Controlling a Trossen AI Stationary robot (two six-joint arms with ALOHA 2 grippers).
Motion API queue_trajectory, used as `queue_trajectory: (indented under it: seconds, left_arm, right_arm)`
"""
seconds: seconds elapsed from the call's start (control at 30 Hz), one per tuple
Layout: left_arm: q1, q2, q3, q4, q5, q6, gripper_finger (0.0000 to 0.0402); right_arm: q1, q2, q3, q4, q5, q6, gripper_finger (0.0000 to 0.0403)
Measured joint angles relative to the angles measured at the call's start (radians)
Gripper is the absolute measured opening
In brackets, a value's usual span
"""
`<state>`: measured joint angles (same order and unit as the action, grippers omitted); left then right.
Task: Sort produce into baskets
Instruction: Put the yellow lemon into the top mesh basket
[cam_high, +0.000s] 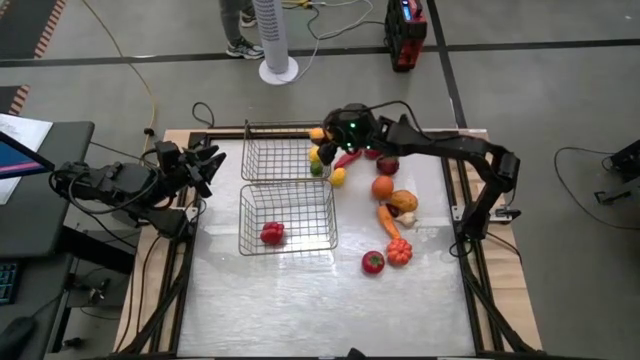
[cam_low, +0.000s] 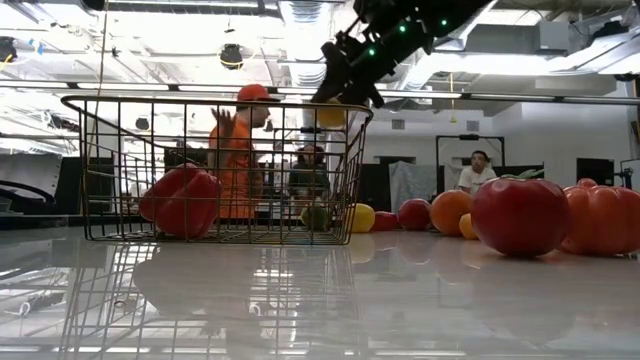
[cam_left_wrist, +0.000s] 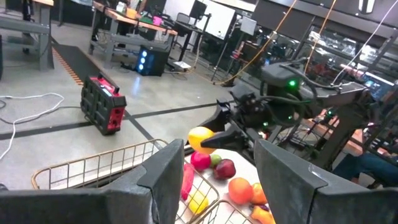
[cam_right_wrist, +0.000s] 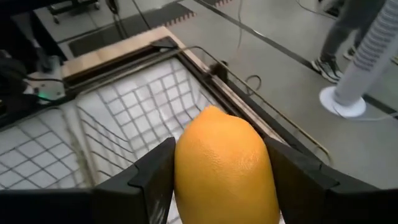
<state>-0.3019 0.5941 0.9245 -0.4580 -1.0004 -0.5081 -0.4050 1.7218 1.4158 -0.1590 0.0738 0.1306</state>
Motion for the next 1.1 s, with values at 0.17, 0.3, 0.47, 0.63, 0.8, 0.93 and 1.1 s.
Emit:
queue_trajectory:
  seconds: [0.17,0.3,0.47,0.63,0.8,0.93,1.1]
  left_arm:
    - [0.0,0.0,0.0,0.0,-0.008,0.002,0.0183]
    - [0.0,0.0,0.0,0.0,-0.008,0.002,0.0183]
    - [0.0,0.0,0.0,0.0,-0.008,0.002,0.0183]
    - [0.0,0.0,0.0,0.0,-0.008,0.003,0.0183]
    - [0.0,0.0,0.0,0.0,0.023,0.001,0.0183]
    - [0.0,0.0,0.0,0.0,0.047,-0.006,0.0183]
    - [0.0,0.0,0.0,0.0,0.049,-0.006,0.0183]
  right_arm:
    - [0.024,0.0,0.0,0.016,-0.001,0.003,0.0255]
    - [0.025,0.0,0.0,0.014,-0.01,0.032,0.0281]
    - [0.016,0.0,0.0,0.014,-0.03,0.038,0.032]
    - [0.016,0.0,0.0,-0.01,-0.029,0.037,0.034]
    - [0.004,0.0,0.0,-0.132,-0.029,0.042,0.0338]
    - [-0.013,0.0,0.0,-0.28,-0.026,0.043,0.0328]
    - [-0.035,0.0,-0.016,-0.378,-0.028,-0.003,0.0318]
